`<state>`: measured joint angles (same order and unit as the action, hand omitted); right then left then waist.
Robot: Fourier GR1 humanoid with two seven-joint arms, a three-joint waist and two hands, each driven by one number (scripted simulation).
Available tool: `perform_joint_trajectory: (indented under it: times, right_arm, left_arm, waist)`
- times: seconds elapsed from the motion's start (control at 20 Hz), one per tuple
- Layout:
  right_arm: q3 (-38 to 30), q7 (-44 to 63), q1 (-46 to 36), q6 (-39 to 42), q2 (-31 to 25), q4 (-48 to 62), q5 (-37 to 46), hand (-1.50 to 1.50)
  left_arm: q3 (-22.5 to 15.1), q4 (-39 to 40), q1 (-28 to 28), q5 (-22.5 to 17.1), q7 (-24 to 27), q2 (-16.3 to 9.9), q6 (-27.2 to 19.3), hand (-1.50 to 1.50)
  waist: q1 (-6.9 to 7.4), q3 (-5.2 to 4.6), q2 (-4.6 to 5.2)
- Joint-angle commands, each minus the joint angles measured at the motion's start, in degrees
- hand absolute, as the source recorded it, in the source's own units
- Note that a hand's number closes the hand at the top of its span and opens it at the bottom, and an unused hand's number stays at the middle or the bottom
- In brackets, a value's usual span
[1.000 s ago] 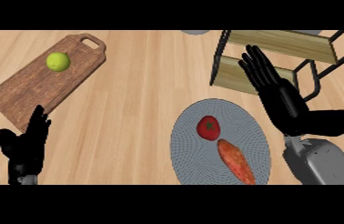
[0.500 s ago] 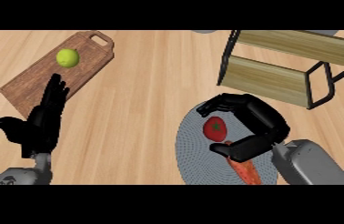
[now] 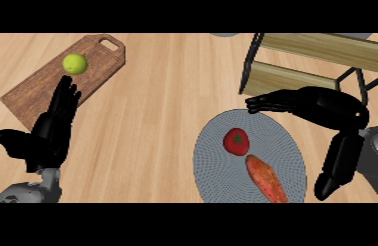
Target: Pick the sweet potato from the placemat and place it in the tiered shelf
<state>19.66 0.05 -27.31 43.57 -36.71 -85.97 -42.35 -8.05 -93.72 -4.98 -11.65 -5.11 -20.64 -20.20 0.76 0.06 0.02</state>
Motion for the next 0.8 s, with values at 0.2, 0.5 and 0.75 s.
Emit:
perform_joint_trajectory:
  times: [0.2, 0.5, 0.75]
  right_arm:
    - [-2.01, 1.23, -6.81, 12.03, -10.78, -12.58, 12.96, -1.5]
    - [0.55, 5.8, -6.8, 7.35, -9.93, -27.69, 30.18, -1.5]
    - [3.51, 9.07, 3.05, 4.66, -8.02, -35.97, 41.39, -1.5]
  left_arm:
    - [0.85, 0.01, 1.38, -0.06, 0.14, 0.23, 0.08, 0.0]
    - [1.84, -1.3, 1.44, -0.22, -0.72, -0.47, 0.38, 0.0]
    - [3.1, -2.27, 1.07, -0.16, -1.7, -0.83, 1.27, 0.0]
  waist:
    - [-1.31, -0.05, -0.46]
    - [-1.37, -0.02, -0.58]
    - [-1.23, -0.01, -0.24]
